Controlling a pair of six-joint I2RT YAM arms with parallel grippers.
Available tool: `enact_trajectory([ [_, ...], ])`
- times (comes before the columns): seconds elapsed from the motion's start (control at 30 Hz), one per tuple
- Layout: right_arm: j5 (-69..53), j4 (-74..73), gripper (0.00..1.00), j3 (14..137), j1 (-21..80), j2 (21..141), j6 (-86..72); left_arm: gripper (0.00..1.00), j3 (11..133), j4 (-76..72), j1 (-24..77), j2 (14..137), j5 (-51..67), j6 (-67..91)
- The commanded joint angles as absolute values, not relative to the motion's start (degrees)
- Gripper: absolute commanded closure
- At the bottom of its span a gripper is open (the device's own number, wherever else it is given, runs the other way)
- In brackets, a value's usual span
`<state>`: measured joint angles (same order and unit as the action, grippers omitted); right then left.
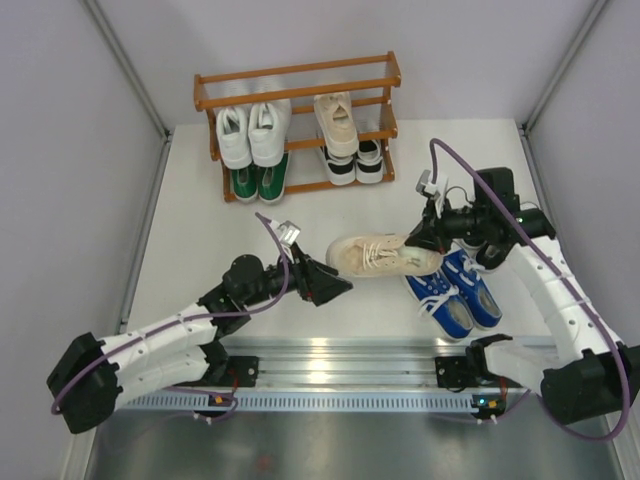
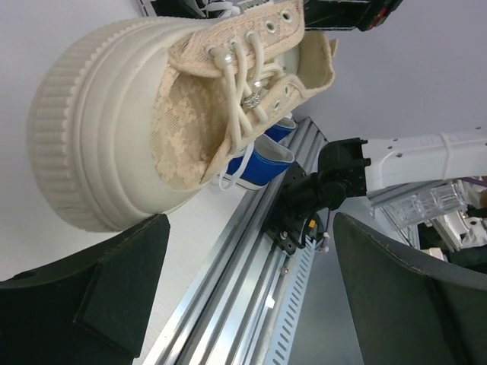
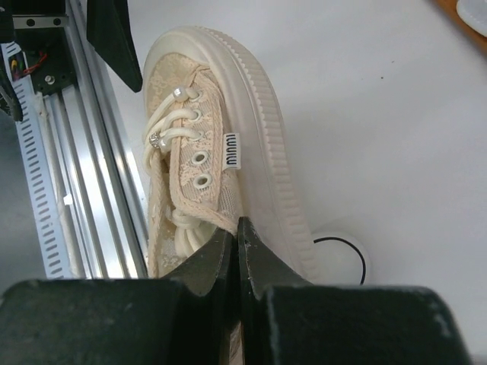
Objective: Place and organize the shoes onto the shoe shelf
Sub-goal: Pick up the shoe at the center of the board.
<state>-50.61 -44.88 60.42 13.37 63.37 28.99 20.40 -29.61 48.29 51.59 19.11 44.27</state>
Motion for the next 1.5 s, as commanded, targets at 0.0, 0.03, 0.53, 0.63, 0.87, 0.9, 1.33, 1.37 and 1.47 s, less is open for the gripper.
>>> enact_trajectory([
  [0.0, -52.4, -41.3, 1.00, 63.5, 13.8, 58.9, 29.6, 0.06, 19.5, -29.9, 48.4, 49.1, 15.2, 40.9],
  [0.03, -51.8, -41.2, 1.00, 63.7, 13.7, 58.5, 29.6, 0.06, 19.6, -26.3, 48.4, 46.9, 12.9, 39.6],
  [0.53, -60.1, -43.9, 1.00, 66.7, 14.1, 60.4, 29.4, 0.04, 18.2, -24.6, 48.4, 42.2, 11.1, 35.6],
  [0.63, -60.7, -44.0, 1.00, 67.6, 14.0, 60.3, 29.5, 0.04, 18.7, -24.9, 48.4, 43.4, 11.4, 35.2],
  [0.87, -62.6, -44.6, 1.00, 65.7, 15.0, 61.0, 31.1, 0.04, 19.2, -28.6, 48.4, 43.9, 12.5, 37.1],
  [0.9, -62.5, -44.7, 1.00, 65.5, 15.4, 61.3, 31.3, 0.04, 19.1, -29.7, 48.4, 44.5, 12.8, 37.7],
  [1.33, -62.1, -42.6, 1.00, 62.3, 16.6, 60.7, 32.2, 0.51, 17.9, -35.9, 47.7, 49.7, 14.6, 44.4],
  [1.37, -61.2, -43.1, 1.00, 61.9, 16.6, 60.6, 33.0, 0.61, 17.9, -35.9, 47.5, 49.7, 14.7, 44.6],
  [1.47, -58.8, -46.9, 0.97, 62.1, 16.6, 60.7, 37.1, 0.92, 18.3, -33.7, 46.1, 48.6, 14.9, 45.0],
])
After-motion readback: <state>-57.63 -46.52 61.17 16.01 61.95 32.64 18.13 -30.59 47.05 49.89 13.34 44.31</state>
